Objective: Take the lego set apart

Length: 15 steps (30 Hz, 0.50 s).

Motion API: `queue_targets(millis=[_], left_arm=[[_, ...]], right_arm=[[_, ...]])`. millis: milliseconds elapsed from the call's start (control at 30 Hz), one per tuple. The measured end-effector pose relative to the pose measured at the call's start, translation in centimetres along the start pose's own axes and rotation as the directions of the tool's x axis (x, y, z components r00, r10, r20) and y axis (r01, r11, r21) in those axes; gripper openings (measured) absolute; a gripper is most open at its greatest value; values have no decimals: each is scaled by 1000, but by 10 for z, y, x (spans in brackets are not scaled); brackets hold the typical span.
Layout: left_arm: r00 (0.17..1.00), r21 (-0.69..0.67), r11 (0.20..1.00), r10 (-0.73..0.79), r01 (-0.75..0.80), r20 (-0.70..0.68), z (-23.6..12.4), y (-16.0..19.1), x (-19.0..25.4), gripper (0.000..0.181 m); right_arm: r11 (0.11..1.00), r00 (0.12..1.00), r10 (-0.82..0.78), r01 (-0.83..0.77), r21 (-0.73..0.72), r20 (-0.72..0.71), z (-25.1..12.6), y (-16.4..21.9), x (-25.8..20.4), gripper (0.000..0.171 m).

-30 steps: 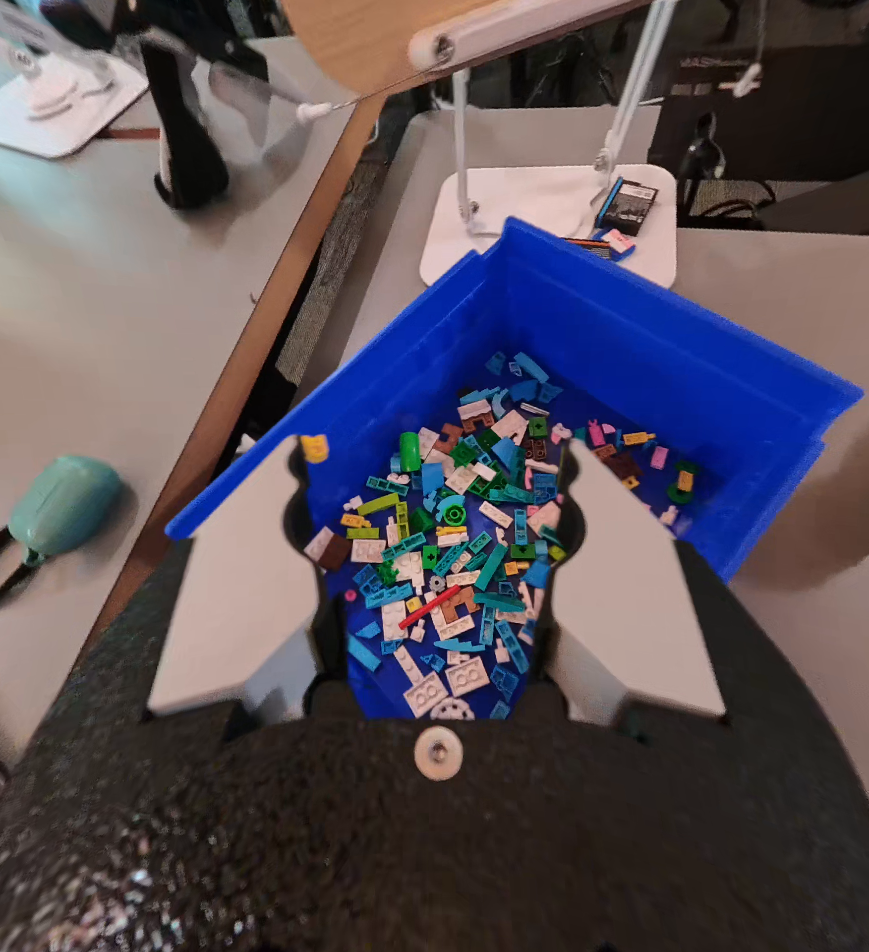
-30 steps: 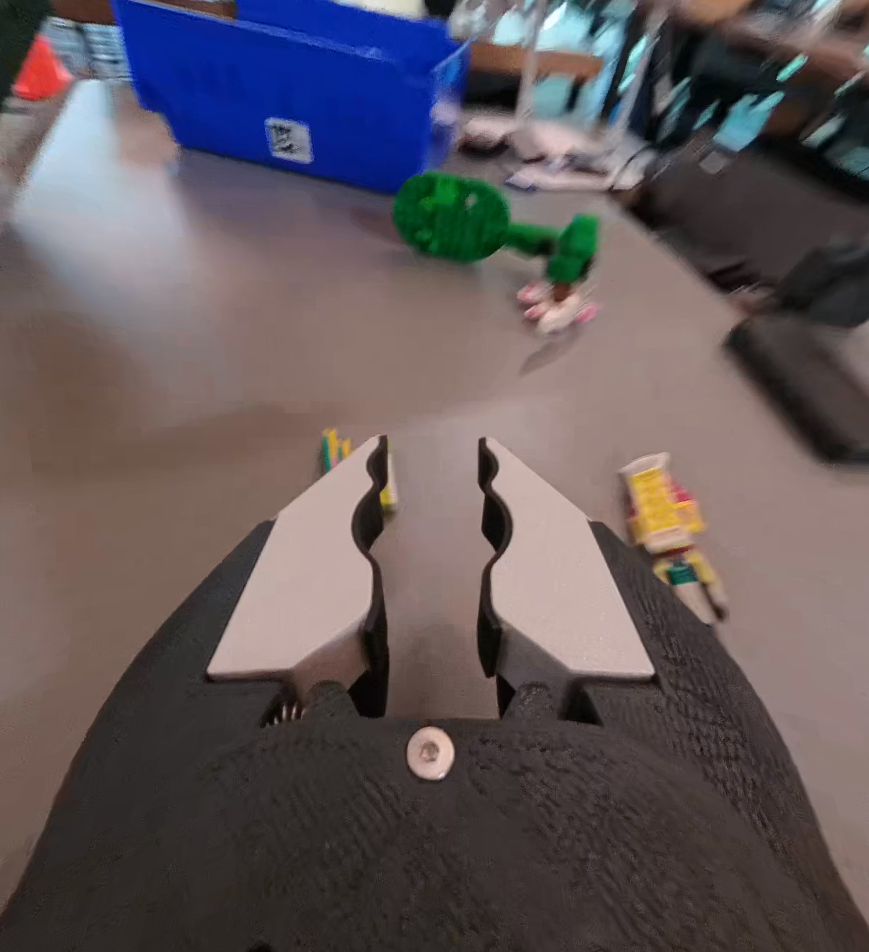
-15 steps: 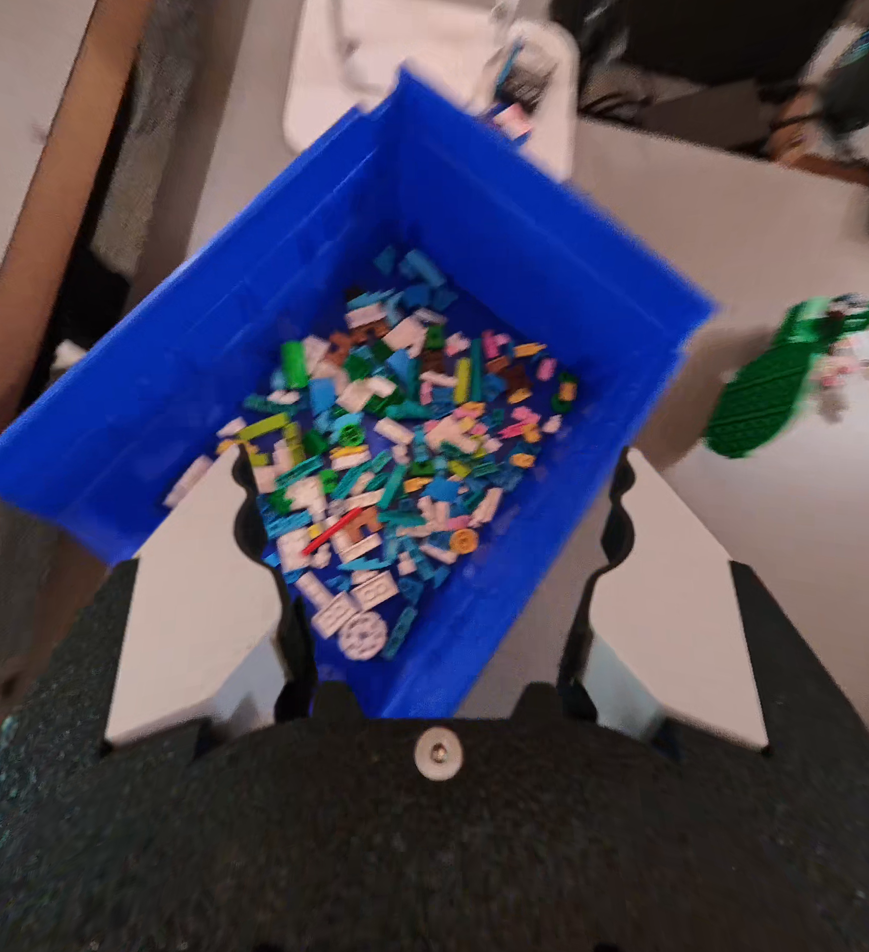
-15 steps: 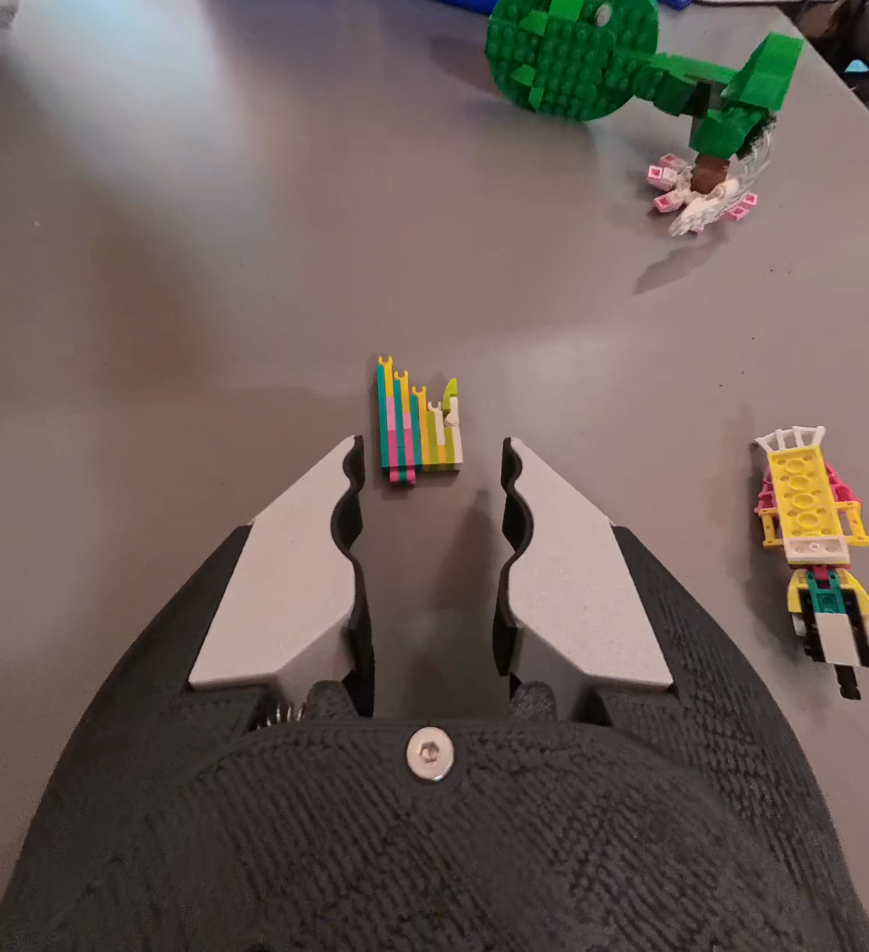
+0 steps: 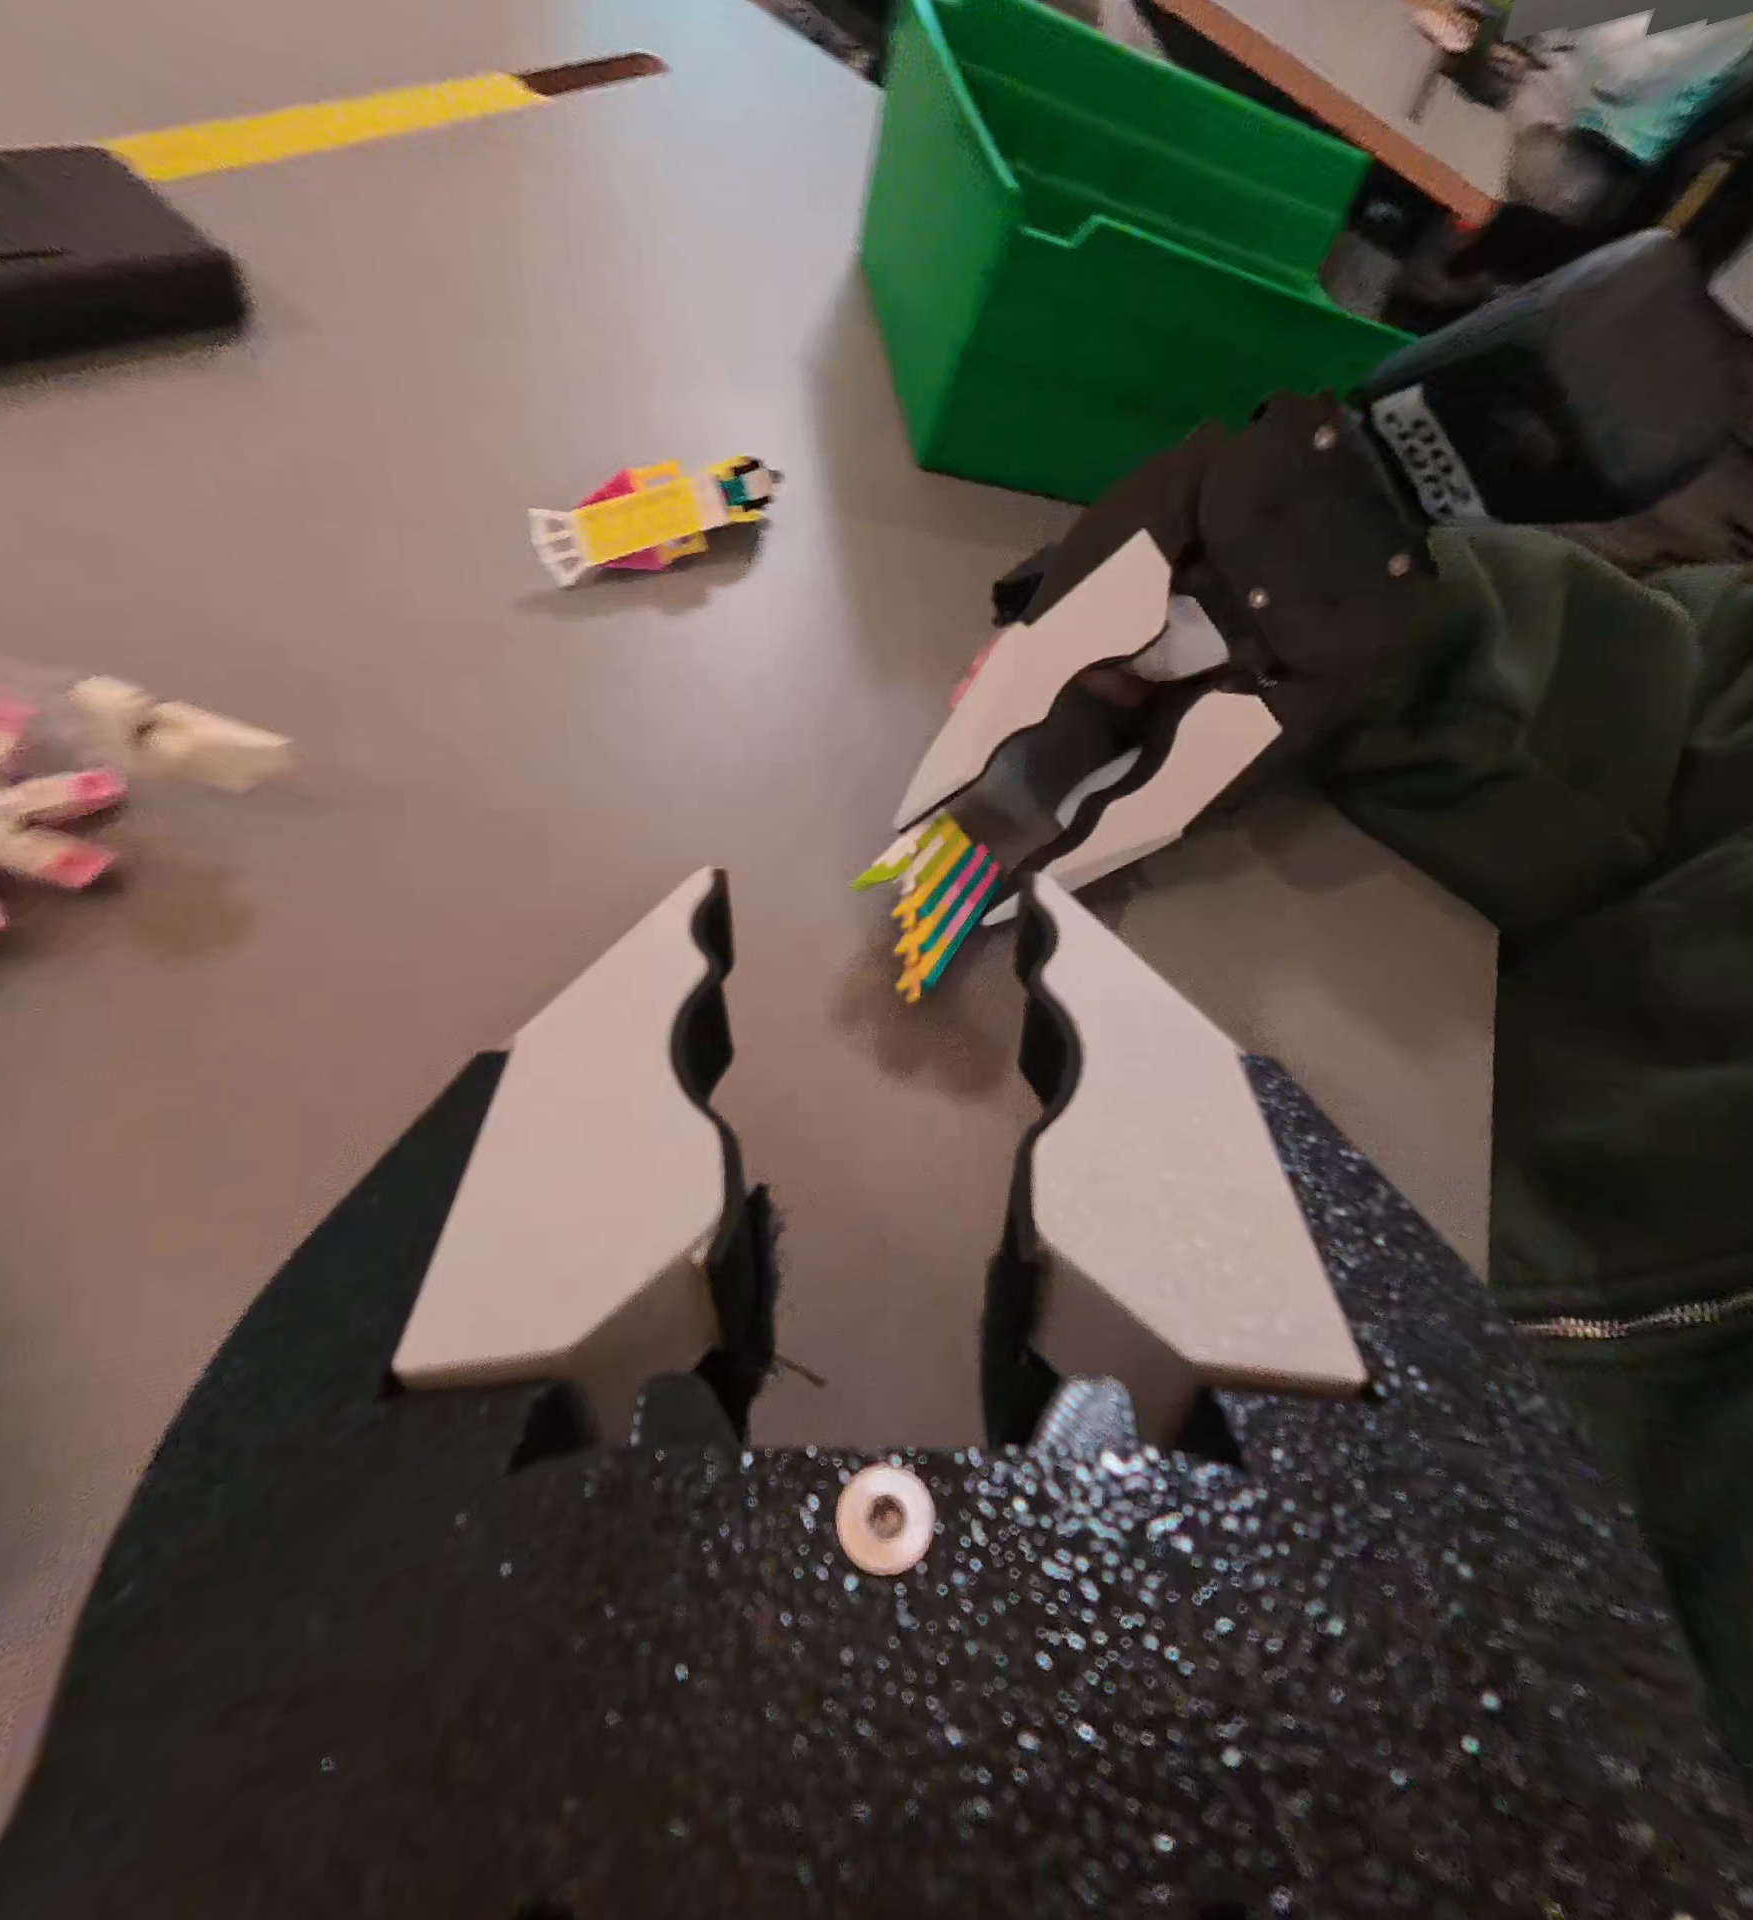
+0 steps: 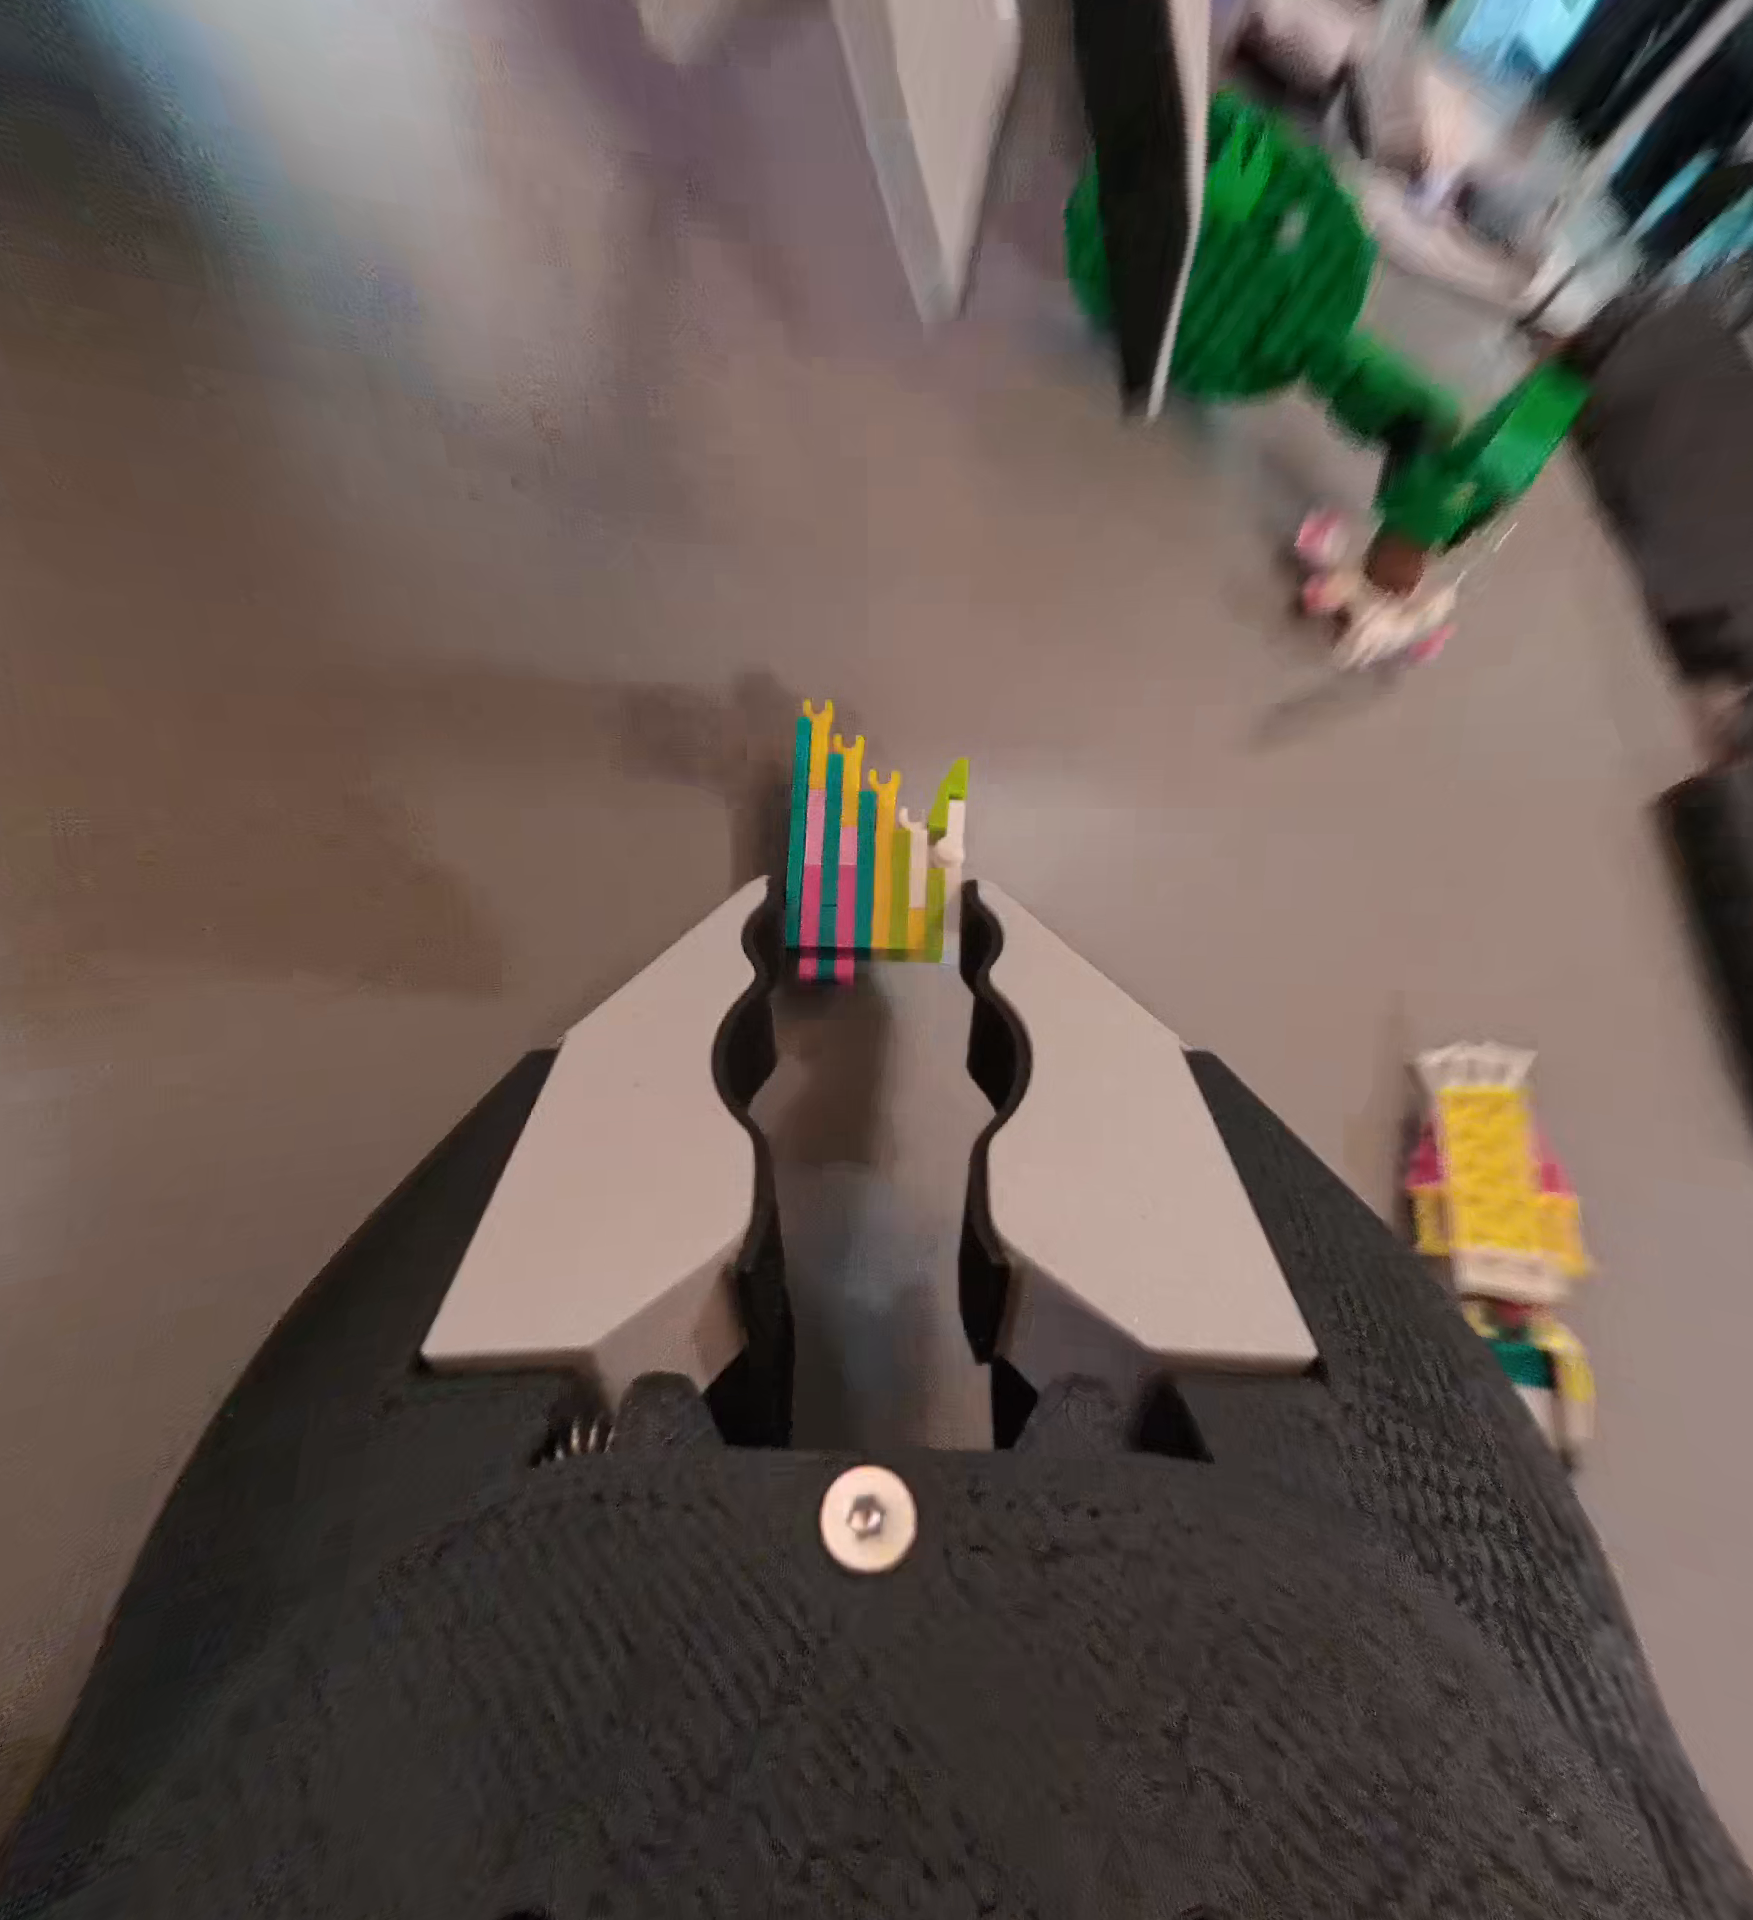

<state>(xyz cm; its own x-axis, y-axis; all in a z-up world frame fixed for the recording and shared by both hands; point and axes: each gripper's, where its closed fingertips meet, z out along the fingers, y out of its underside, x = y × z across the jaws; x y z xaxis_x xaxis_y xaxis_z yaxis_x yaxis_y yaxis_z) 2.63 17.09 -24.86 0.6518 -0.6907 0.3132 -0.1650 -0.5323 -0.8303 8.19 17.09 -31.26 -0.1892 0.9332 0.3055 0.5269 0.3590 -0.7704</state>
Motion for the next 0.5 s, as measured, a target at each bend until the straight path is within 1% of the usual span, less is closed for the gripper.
queue_targets(millis=[33, 100, 167, 200, 267, 367, 433, 500], left_arm=[[1000, -1, 1000, 1, -1, -31, 10, 1, 0, 47], [995, 11, 999, -47, 48, -86, 26, 1, 2, 44], [982, 23, 996, -77, 82, -172, 33, 1, 11, 41], [979, 28, 996, -78, 85, -189, 35, 1, 13, 39], [976, 28, 998, -54, 61, -211, 38, 6, 17, 33], [967, 49, 998, -29, 43, -254, 40, 8, 24, 18], [959, 63, 997, -35, 55, -280, 41, 7, 27, 12], [956, 83, 995, -32, 59, -291, 43, 4, 28, 16]], right_arm=[[996, 996, -73, 75, 37, -47, -2, -7, 3, 32], [966, 956, -238, 251, 60, -174, -7, -18, 10, 32], [910, 873, -389, 414, 24, -293, -13, -26, 16, 32], [885, 839, -441, 466, 1, -318, -14, -28, 16, 32], [846, 791, -503, 533, -11, -350, -15, -33, 14, 32], [813, 752, -547, 582, -20, -367, -14, -37, 11, 32], [789, 716, -577, 613, -41, -393, -15, -38, 13, 31], [771, 691, -599, 634, -61, -405, -16, -38, 15, 31]])
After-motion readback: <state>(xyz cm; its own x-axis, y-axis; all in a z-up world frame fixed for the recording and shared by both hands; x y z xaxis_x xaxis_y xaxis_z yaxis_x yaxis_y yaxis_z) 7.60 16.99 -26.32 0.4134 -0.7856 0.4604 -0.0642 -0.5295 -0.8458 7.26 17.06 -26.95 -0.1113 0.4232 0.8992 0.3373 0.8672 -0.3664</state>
